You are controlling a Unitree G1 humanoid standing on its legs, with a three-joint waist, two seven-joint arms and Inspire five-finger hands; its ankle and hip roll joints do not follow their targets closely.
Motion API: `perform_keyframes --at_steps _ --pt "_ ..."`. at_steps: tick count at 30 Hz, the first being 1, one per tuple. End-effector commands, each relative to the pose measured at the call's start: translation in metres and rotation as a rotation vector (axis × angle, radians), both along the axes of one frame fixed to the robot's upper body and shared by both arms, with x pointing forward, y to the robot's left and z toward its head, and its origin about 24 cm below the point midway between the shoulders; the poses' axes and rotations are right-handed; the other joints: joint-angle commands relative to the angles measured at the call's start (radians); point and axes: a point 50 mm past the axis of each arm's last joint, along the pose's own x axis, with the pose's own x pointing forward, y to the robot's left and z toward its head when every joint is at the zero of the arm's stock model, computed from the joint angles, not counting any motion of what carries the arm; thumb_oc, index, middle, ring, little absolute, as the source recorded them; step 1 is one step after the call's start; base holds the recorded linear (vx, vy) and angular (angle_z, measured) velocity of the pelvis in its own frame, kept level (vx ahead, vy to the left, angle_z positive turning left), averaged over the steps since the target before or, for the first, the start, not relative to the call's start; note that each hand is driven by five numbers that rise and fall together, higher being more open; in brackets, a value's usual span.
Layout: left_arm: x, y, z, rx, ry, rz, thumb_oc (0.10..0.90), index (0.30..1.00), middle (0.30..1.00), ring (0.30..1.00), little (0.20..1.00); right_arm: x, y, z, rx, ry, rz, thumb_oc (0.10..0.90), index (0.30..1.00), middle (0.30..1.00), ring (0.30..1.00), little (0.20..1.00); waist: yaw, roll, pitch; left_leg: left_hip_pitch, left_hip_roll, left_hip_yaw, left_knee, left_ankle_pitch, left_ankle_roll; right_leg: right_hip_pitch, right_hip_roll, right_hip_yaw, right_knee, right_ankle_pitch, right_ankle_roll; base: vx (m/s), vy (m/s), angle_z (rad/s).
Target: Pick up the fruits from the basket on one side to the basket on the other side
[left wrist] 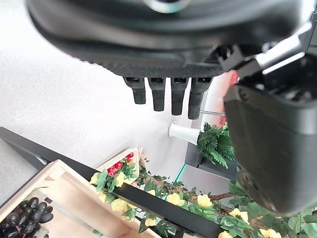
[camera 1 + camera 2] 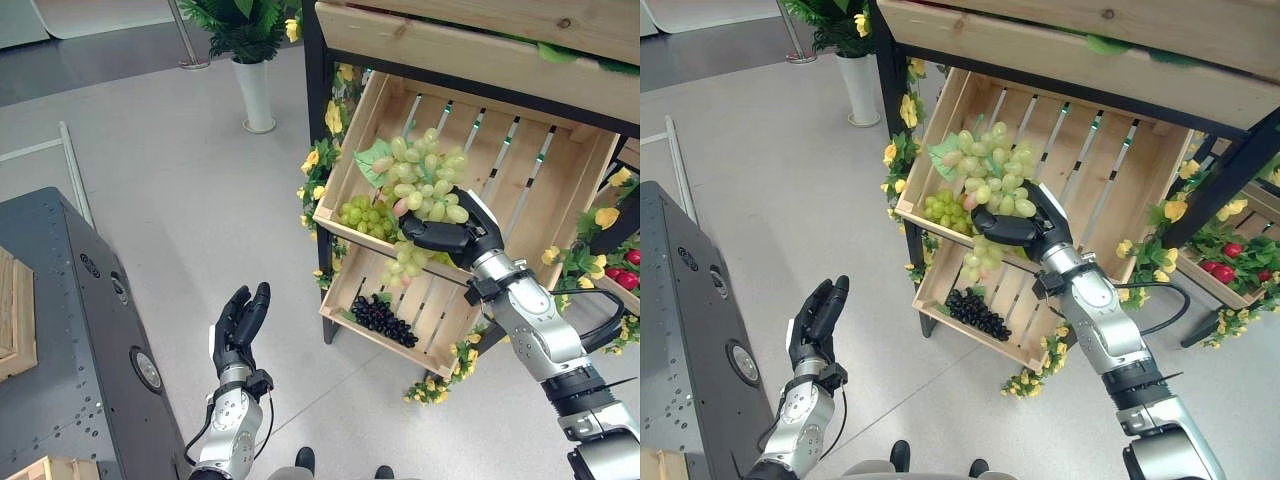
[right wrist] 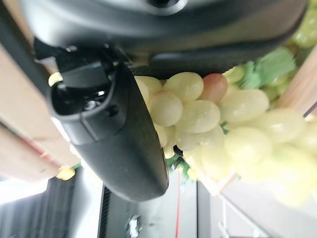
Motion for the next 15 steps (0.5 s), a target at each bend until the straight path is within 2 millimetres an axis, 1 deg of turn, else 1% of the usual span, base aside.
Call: perform_keyframes --at_steps 1,4,8,10,15 --pt "0.026 0.005 0.029 0.077 -0.159 -0.058 0.800 0.900 0.900 0.900 0.900 0.019 -0.039 0.090 -0.081 -0.315 -0.259 0.400 0.300 0.300 0.300 0.300 0.025 -0.035 -0.087 0.073 -0.037 0.018 0.007 -0.207 0.009 0.023 -0.032 -0.023 0.002 -0.053 -0.001 0.01 0.019 0.03" --pt "0.024 0.005 0.027 0.075 -0.154 -0.054 0.800 0.900 0.900 0.900 0.900 0.022 -0.056 0.096 -0.168 -0.303 -0.364 0.400 0.300 0.300 0.300 0.300 0.026 -0.035 -0.089 0.072 -0.037 0.018 0.007 -0.207 0.009 0.022 -0.032 -0.023 0.002 -0.051 -0.001 0.01 0.027 0.06" --pt "0.020 0.006 0.025 0.072 -0.152 -0.049 0.800 0.900 0.900 0.900 0.900 0.023 -0.084 0.107 -0.284 -0.292 -0.531 0.400 0.300 0.300 0.300 0.300 0.026 -0.036 -0.087 0.070 -0.037 0.021 0.007 -0.204 0.010 0.019 -0.031 -0.016 0.002 -0.047 -0.002 0.00 0.016 0.00" --pt "0.019 0.005 0.025 0.069 -0.155 -0.049 0.800 0.900 0.900 0.900 0.900 0.022 -0.100 0.114 -0.309 -0.290 -0.622 0.400 0.300 0.300 0.300 0.300 0.026 -0.036 -0.086 0.070 -0.037 0.021 0.007 -0.204 0.010 0.018 -0.030 -0.014 0.002 -0.047 -0.002 0.00 0.000 0.00" --pt "0.021 0.003 0.026 0.064 -0.158 -0.054 0.800 0.900 0.900 0.900 0.900 0.022 -0.119 0.121 -0.367 -0.261 -0.714 0.400 0.300 0.300 0.300 0.300 0.029 -0.037 -0.084 0.070 -0.037 0.021 0.007 -0.203 0.008 0.019 -0.029 -0.012 0.002 -0.046 -0.002 0.00 0.000 0.00"
